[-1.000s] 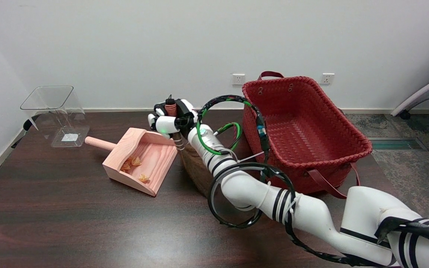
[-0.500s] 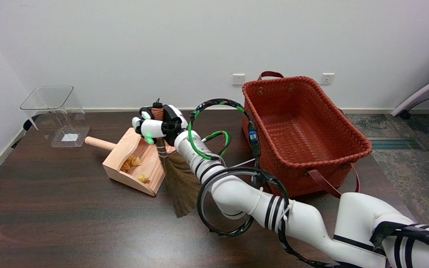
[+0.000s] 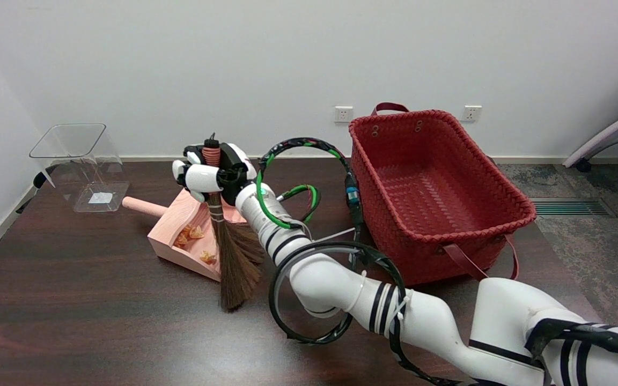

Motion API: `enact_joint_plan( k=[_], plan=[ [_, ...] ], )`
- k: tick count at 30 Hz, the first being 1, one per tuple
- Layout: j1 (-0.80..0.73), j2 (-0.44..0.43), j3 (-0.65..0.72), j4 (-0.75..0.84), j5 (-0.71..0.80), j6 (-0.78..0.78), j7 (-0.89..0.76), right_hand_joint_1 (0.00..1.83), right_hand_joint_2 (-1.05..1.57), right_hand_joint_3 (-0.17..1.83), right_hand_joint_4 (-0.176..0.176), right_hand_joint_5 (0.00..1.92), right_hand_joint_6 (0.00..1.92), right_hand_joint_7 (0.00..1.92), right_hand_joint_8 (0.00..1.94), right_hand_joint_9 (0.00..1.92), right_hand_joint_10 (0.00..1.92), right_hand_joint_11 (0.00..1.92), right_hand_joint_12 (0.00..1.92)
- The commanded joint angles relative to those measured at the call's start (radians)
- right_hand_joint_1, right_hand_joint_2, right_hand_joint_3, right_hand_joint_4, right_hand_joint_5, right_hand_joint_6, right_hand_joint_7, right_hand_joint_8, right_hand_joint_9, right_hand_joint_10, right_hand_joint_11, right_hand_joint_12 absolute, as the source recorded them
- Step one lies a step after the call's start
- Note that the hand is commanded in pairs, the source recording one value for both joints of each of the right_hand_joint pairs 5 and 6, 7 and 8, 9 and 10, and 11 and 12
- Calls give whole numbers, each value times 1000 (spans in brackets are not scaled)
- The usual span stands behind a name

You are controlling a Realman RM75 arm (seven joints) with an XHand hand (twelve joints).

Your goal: Sweep the yellow paper ball into the dustpan.

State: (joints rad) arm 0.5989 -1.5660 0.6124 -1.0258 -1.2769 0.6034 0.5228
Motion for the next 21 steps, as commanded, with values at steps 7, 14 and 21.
enact_joint_plan(
  k=[7,14,21],
  plan=[
    [63,-55,-9,11,-203,52,53,1462,825,958,0,1920,1920,1920,1920,1920,1920,1920,1920],
    [64,-56,-10,6,-205,43,66,1462,813,971,0,1920,1920,1920,1920,1920,1920,1920,1920],
    [70,-23,1,-16,-341,36,17,1459,858,959,0,1920,1920,1920,1920,1920,1920,1920,1920]
  ],
)
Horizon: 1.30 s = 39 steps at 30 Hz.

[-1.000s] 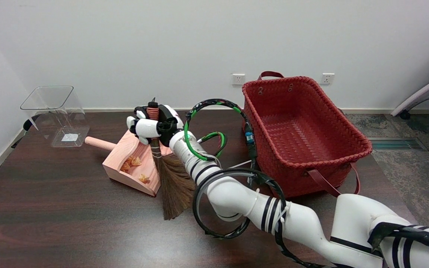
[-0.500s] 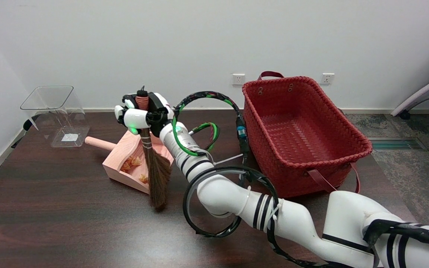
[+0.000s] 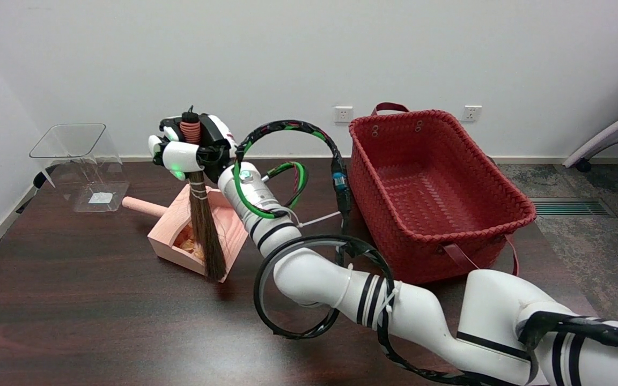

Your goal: Sweep the yellow paper ball into the dustpan.

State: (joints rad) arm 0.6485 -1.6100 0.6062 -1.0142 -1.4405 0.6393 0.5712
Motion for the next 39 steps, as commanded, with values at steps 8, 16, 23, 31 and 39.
enact_joint_plan(
  k=[8,16,23,31,39],
  plan=[
    [18,79,30,-134,-180,-64,-240,1459,908,916,0,1920,1920,1920,1920,1920,1920,1920,1920],
    [29,147,58,-233,-178,-92,-511,1459,926,903,0,1920,1920,1920,1920,1920,1920,1920,1920],
    [30,230,117,-332,-171,-129,-603,1468,937,877,0,1920,1920,1920,1920,1920,1920,1920,1920],
    [33,366,210,-449,-137,-197,-604,1471,938,875,0,1920,1920,1920,1920,1920,1920,1920,1920],
    [26,570,278,-549,-20,-215,-604,1471,938,881,0,1920,1920,1920,1920,1920,1920,1920,1920]
  ],
)
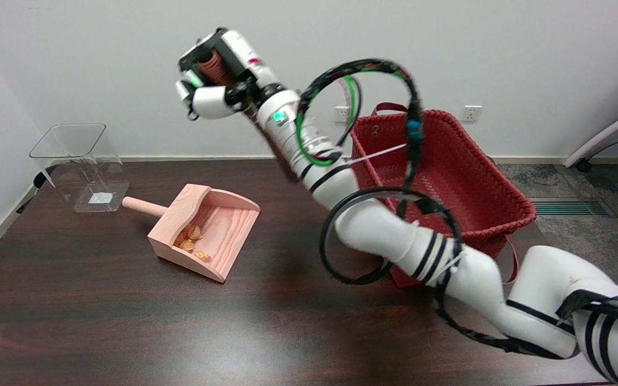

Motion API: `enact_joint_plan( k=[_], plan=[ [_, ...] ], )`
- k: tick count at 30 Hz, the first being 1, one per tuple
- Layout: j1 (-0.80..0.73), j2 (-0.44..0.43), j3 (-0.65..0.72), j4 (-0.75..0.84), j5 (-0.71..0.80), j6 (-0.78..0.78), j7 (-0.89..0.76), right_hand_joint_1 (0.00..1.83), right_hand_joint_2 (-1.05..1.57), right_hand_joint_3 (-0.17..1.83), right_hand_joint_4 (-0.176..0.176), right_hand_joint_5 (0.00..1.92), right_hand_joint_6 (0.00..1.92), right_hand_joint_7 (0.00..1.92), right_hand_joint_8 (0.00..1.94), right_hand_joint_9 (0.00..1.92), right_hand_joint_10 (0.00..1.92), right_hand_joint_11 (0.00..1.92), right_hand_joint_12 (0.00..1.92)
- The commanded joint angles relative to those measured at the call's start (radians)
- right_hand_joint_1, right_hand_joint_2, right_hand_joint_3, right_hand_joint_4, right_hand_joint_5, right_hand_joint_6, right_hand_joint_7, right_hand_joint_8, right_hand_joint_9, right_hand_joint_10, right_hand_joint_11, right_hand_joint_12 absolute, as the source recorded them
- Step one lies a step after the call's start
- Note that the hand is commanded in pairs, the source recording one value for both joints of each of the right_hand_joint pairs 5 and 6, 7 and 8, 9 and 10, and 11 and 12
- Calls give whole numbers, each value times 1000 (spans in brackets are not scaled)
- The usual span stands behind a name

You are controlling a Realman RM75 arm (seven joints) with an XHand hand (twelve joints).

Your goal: Sweep the yellow paper ball into the dustpan.

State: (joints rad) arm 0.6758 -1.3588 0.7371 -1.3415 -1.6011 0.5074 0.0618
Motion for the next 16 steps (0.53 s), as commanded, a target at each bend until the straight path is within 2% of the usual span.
enact_joint_plan(
  k=[1,9,12,16],
  plan=[
    [-4,342,155,-228,153,-85,-95,1471,938,880,0,1920,1920,1920,1920,1920,1920,1920,1920],
    [-38,562,218,-278,271,-78,-89,1470,944,866,0,1920,1920,1920,1920,1920,1920,1920,1920],
    [-81,608,269,-283,301,-77,-87,1471,945,861,0,1920,1920,1920,1920,1920,1920,1920,1920],
    [-151,623,371,-276,337,-82,-87,1472,945,851,0,1920,1920,1920,1920,1920,1920,1920,1920]
  ],
)
